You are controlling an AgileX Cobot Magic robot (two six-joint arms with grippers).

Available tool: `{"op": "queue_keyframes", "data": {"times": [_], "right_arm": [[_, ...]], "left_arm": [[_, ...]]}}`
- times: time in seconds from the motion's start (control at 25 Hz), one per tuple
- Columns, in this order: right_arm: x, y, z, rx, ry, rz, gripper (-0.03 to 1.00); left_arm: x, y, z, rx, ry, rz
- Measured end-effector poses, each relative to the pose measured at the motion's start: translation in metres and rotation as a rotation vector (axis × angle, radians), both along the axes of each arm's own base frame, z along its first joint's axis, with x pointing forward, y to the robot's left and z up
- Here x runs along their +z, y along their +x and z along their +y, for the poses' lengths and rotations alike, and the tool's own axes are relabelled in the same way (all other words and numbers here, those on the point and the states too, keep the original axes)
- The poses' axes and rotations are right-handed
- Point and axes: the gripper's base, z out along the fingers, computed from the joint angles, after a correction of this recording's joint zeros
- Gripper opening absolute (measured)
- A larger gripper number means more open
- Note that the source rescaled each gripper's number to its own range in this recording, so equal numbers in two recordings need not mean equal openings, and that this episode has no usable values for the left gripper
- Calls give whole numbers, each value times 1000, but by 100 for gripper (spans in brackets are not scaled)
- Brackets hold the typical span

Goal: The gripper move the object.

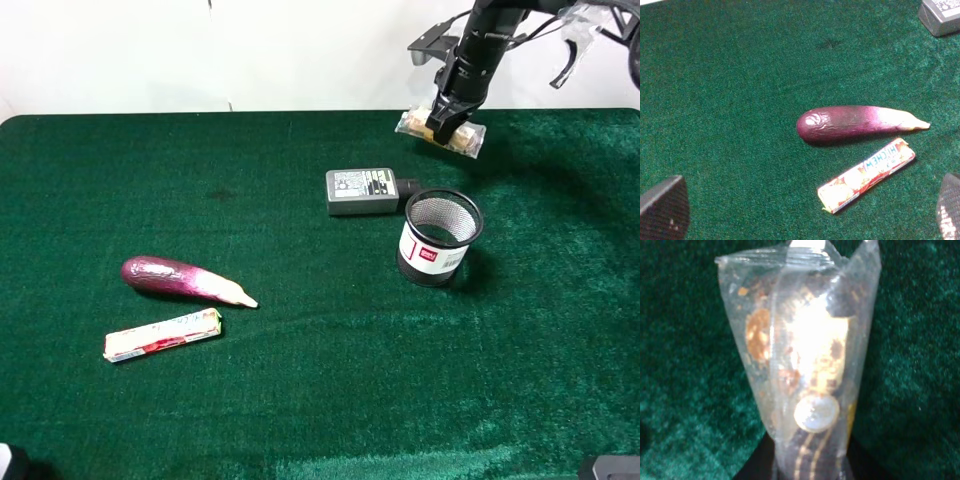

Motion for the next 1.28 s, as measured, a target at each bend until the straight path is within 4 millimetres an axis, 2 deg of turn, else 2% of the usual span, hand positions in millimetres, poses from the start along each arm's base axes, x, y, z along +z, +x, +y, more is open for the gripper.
{"op": "queue_keyframes", "data": {"times": [0.24,0.76,1.16,1.28], "right_arm": [[-19,2,1,9,-3,12,0],[-20,2,1,10,-4,21,2],[-20,2,1,11,-5,22,65],[-20,2,1,11,-5,22,88]], "left_arm": [[0,0,0,0,0,0],[0,0,0,0,0,0],[0,0,0,0,0,0],[0,0,0,0,0,0]]}}
